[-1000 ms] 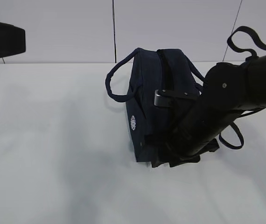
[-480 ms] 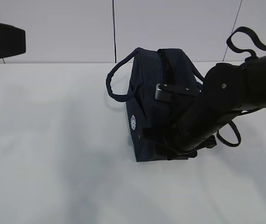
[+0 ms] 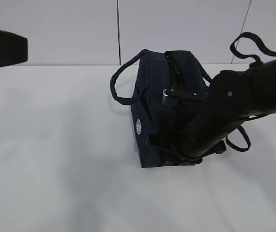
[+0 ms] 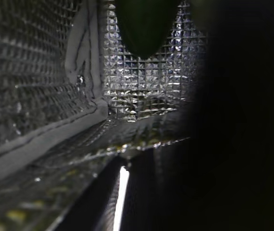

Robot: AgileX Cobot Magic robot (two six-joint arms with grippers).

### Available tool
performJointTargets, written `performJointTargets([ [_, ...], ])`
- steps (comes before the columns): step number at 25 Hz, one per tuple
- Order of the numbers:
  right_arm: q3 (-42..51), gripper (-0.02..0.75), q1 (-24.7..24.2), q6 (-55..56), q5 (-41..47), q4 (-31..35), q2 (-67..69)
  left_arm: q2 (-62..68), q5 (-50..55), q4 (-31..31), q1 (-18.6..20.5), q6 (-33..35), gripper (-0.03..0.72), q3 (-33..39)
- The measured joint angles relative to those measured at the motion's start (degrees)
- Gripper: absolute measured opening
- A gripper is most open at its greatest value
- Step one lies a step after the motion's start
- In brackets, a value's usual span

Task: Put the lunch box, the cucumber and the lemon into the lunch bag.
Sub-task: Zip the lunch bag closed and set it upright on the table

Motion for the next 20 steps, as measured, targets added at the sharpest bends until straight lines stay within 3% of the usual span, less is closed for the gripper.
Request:
performJointTargets([
  [11,0.0,0.183,0.0,2.3,0.1,-2.5,0.0,0.0,0.0,0.0,0.0,0.0,0.240,0.0],
  [16,0.0,0.034,0.0,3.5,0.7,-4.8,0.0,0.0,0.0,0.0,0.0,0.0,0.240,0.0],
  [20,0.0,0.007,0.0,3.5,1.2,-5.2,0.0,0.0,0.0,0.0,0.0,0.0,0.240,0.0],
])
